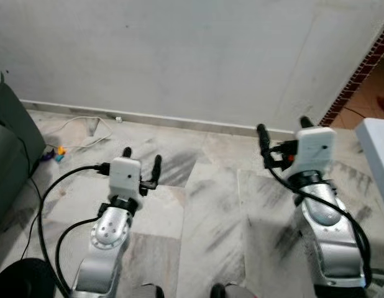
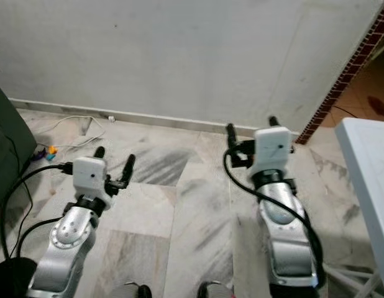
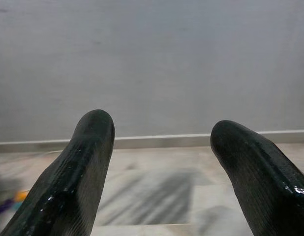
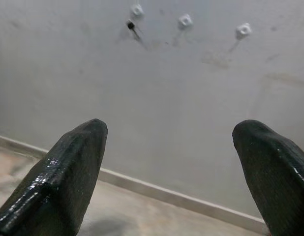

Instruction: Hang keys on a hook

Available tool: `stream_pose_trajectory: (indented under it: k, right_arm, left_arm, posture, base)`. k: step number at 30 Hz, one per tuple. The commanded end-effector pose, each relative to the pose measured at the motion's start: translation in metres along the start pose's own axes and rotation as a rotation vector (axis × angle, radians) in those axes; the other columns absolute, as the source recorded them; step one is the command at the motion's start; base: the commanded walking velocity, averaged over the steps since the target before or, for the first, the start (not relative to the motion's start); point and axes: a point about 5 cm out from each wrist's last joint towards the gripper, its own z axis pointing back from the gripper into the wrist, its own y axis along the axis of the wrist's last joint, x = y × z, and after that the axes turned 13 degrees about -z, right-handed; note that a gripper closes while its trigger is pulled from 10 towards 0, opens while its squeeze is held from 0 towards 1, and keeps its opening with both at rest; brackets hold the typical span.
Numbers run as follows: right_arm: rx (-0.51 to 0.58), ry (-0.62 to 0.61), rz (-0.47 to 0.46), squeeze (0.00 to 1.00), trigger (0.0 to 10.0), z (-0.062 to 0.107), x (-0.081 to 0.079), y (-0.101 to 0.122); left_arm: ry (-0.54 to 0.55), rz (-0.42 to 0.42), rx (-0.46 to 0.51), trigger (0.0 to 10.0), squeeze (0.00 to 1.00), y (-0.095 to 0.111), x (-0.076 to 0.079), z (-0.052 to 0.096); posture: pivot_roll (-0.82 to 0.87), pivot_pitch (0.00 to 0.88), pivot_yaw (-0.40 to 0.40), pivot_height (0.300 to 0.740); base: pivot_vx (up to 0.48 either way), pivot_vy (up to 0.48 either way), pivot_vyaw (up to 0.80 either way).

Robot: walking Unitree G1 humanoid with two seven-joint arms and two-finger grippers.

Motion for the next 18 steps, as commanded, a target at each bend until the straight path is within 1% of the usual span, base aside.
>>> stream_pose_trajectory:
  k: [1, 2, 4, 7, 9, 10, 11, 12, 14, 15, 16, 17, 18]
  right_arm:
    - [0.006, -0.022, 0.01, 0.59, 10.0, 0.001, 0.004, 0.001]
    - [0.005, -0.017, 0.008, 0.58, 10.0, -0.001, 0.003, 0.0]
    - [0.004, -0.013, 0.002, 0.55, 10.0, -0.002, 0.001, 0.0]
    - [0.006, -0.01, -0.001, 0.53, 10.0, -0.003, 0.0, 0.0]
    - [0.01, -0.01, -0.006, 0.52, 10.0, -0.004, -0.001, 0.0]
    - [0.011, -0.01, -0.007, 0.5, 10.0, -0.005, -0.002, 0.0]
    - [0.012, -0.012, -0.008, 0.5, 10.0, -0.005, -0.002, 0.0]
    - [0.015, -0.014, -0.009, 0.46, 10.0, -0.006, -0.002, 0.001]
    - [0.017, -0.016, -0.009, 0.45, 10.0, -0.007, -0.003, 0.001]
    - [0.018, -0.018, -0.009, 0.32, 10.0, -0.008, -0.003, 0.0]
    - [0.02, -0.02, -0.011, 0.27, 10.0, -0.009, -0.003, 0.001]
    - [0.022, -0.021, -0.012, 0.17, 10.0, -0.009, -0.003, 0.0]
    - [0.024, -0.022, -0.013, 0.02, 10.0, -0.01, -0.003, 0.0]
  left_arm:
    - [-0.004, 0.006, 0.01, 10.0, 0.0, 0.003, 0.003, -0.003]
    - [0.018, 0.011, 0.007, 10.0, 0.0, 0.004, -0.001, -0.007]
    - [0.085, -0.009, -0.004, 10.0, 0.0, 0.005, -0.01, -0.012]
    - [0.125, -0.007, -0.018, 10.0, 0.0, 0.005, -0.016, -0.015]
    - [0.122, 0.047, -0.029, 10.0, 0.0, 0.005, -0.018, -0.02]
    - [0.119, 0.059, -0.028, 10.0, 0.0, 0.005, -0.019, -0.021]
    - [0.116, 0.057, -0.023, 10.0, 0.0, 0.006, -0.019, -0.022]
    - [0.111, 0.042, -0.003, 10.0, 0.0, 0.008, -0.019, -0.024]
    - [0.108, 0.029, 0.009, 10.0, 0.0, 0.009, -0.019, -0.025]
    - [0.118, -0.013, 0.016, 10.0, 0.0, 0.009, -0.019, -0.026]
    - [0.118, -0.019, 0.016, 10.0, 0.0, 0.009, -0.019, -0.027]
    - [0.116, -0.016, 0.015, 10.0, 0.0, 0.009, -0.018, -0.027]
    - [0.113, -0.008, 0.012, 10.0, 0.0, 0.009, -0.017, -0.027]
  posture:
    - [-0.07, 0.167, 0.019, 0.74]
    - [-0.07, 0.163, 0.024, 0.74]
    - [-0.07, 0.161, 0.029, 0.74]
    - [-0.07, 0.158, 0.032, 0.74]
    - [-0.08, 0.155, 0.037, 0.74]
    - [-0.08, 0.154, 0.038, 0.74]
    - [-0.08, 0.154, 0.038, 0.74]
    - [-0.08, 0.151, 0.043, 0.74]
    - [-0.08, 0.151, 0.052, 0.74]
    - [-0.08, 0.15, 0.059, 0.74]
    - [-0.08, 0.151, 0.066, 0.74]
    - [-0.08, 0.15, 0.068, 0.74]
    - [-0.08, 0.15, 0.071, 0.74]
  base:
    - [0.0, 0.0, 0.0]
    - [0.0, 0.0, -0.8]
    - [0.0, 0.0, -0.8]
    - [0.0, 0.0, -0.8]
    - [0.0, 0.0, -0.8]
    - [0.0, 0.0, -0.8]
    - [0.0, 0.0, -0.8]
    - [0.0, 0.0, -0.8]
    - [0.0, 0.0, -0.8]
    - [0.0, 0.0, -0.8]
    - [0.0, 0.0, -0.8]
    - [0.0, 0.0, -0.8]
    - [0.0, 0.0, -0.8]
